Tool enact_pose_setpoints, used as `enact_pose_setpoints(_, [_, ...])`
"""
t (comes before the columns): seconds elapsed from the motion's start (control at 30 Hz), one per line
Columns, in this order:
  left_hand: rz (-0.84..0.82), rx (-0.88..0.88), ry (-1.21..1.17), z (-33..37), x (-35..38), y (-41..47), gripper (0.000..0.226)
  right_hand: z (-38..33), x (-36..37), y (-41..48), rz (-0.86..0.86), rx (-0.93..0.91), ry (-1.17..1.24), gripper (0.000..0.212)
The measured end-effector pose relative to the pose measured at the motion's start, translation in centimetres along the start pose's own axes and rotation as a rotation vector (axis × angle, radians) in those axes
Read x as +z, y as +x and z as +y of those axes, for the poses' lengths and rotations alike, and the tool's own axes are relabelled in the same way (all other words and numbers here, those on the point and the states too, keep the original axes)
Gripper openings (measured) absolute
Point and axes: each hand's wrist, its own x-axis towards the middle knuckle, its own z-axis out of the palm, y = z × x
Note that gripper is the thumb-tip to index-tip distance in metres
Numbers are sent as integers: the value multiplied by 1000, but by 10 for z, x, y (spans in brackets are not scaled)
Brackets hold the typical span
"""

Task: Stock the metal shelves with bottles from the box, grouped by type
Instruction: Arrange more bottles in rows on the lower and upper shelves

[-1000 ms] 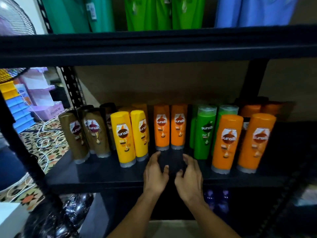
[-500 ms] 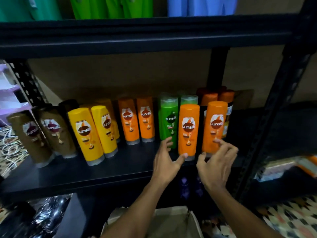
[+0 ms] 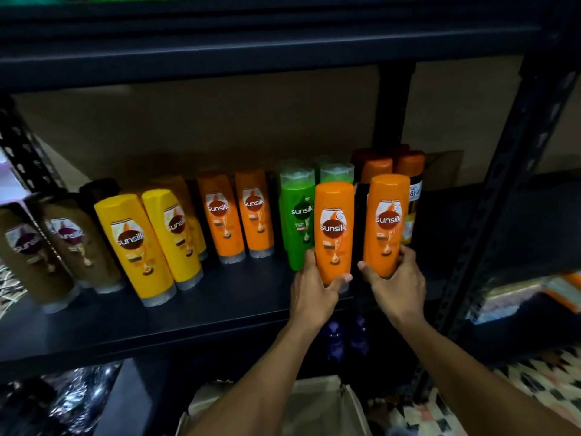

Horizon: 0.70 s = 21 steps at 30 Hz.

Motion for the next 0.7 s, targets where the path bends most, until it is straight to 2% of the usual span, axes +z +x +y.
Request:
enact_pose_setpoints(0.33, [13,-31,72,-30,-85,-36,73,-28,16,-57,-164,-35,-10,78])
enact_pose_setpoints(0.47, [71,-56,81,-44,-128,-42,74,-55,50,-82,-269,-85,-28,74])
enact_pose_setpoints(0.7, [125,-61,82,-70,-164,-23,76,-87,115,-90,-318,-107,-41,76])
